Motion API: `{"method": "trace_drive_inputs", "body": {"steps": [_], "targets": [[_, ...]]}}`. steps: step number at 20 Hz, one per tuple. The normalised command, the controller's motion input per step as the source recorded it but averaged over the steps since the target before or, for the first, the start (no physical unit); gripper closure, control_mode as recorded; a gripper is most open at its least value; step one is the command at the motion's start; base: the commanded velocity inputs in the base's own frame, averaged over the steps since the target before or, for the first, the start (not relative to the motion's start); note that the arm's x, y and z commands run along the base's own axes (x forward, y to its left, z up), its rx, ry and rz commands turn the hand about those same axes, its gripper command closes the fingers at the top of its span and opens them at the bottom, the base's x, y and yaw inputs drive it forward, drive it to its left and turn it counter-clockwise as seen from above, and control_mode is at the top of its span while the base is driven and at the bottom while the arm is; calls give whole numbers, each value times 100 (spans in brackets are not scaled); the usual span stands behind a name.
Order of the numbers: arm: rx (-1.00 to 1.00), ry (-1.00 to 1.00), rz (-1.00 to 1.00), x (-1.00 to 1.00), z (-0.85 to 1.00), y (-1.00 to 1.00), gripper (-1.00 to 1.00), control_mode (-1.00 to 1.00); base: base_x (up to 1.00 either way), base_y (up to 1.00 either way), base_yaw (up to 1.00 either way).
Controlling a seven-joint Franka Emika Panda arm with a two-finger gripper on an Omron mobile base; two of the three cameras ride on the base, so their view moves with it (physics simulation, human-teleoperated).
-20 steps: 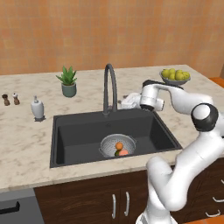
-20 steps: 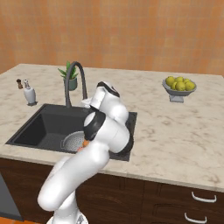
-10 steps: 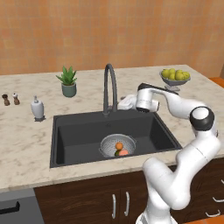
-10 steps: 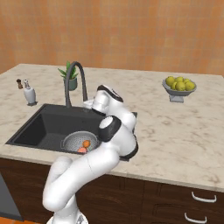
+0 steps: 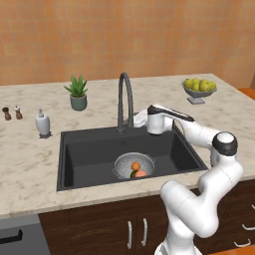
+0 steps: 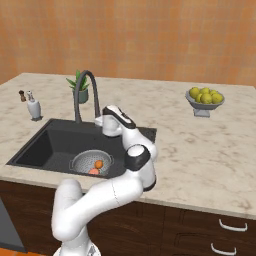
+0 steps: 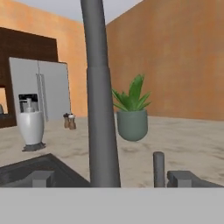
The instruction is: Put the colander in the sink, put the mango, peach, tangerine in the colander, and turn on the sink faucet and pour water over the colander.
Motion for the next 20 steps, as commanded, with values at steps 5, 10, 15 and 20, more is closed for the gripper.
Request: {"method": "trace_drive_inputs", "body": {"steps": [5, 10, 15, 20], "targets": [[-7, 2, 0, 36, 8, -1, -100, -100, 0, 0, 0], [-6, 11, 0, 41, 7, -13, -100, -100, 0, 0, 0], [-4, 9, 0, 40, 0, -23, -100, -100, 0, 0, 0], [-1, 0, 0, 29, -14, 2, -100, -100, 0, 0, 0]]}}
